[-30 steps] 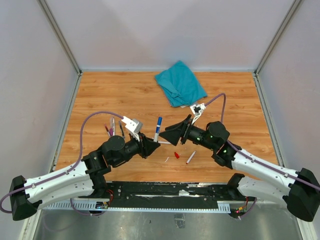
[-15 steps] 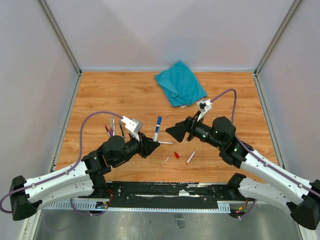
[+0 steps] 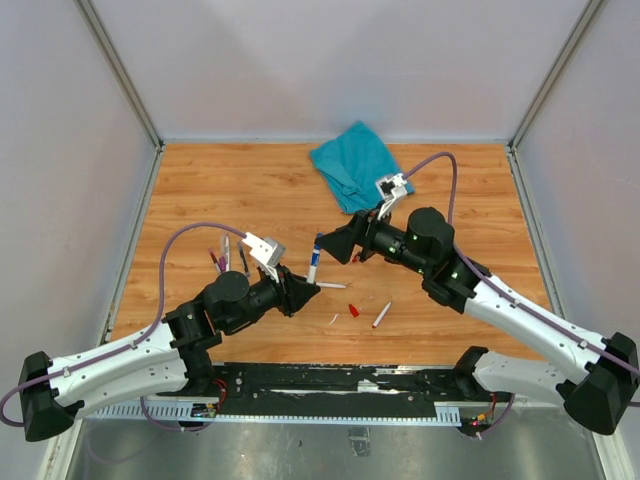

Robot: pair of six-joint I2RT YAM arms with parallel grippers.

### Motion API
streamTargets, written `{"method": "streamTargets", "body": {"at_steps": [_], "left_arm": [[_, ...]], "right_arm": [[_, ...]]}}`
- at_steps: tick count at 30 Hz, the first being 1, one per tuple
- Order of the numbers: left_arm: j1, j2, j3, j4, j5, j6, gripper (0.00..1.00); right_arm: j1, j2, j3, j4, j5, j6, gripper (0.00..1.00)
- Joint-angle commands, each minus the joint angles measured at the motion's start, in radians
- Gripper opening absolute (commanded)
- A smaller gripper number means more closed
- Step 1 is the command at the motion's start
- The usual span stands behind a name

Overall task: Insert the pens into the pen caps
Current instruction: Press the pen cap onto the pen.

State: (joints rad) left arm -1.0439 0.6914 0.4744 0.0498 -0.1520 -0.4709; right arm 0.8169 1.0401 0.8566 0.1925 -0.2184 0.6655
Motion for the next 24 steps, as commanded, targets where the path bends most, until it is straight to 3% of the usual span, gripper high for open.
{"method": "streamTargets", "body": {"at_steps": [1,13,21,24], "left_arm": [[-0.001,-0.007,0.007,0.039,0.013,0.016,0.0],[-0.001,-0.008,0.0,0.042,0.017,0.011,0.0],[-0.002,-0.007,-0.007,0.045,0.02,0.005,0.0],[-0.001,-0.006,-0.006,0.045,0.022,0.004,0.0]], "right_arm": [[-0.013,0.052,0.062,0.009,-0.051,0.0,0.72],[-0.017,0.126,0.077,0.073,-0.102,0.01,0.42],[-0.019,0.134,0.064,0.114,-0.123,0.022,0.49],[-0.018,0.135,0.065,0.119,-0.125,0.022,0.46]]}}
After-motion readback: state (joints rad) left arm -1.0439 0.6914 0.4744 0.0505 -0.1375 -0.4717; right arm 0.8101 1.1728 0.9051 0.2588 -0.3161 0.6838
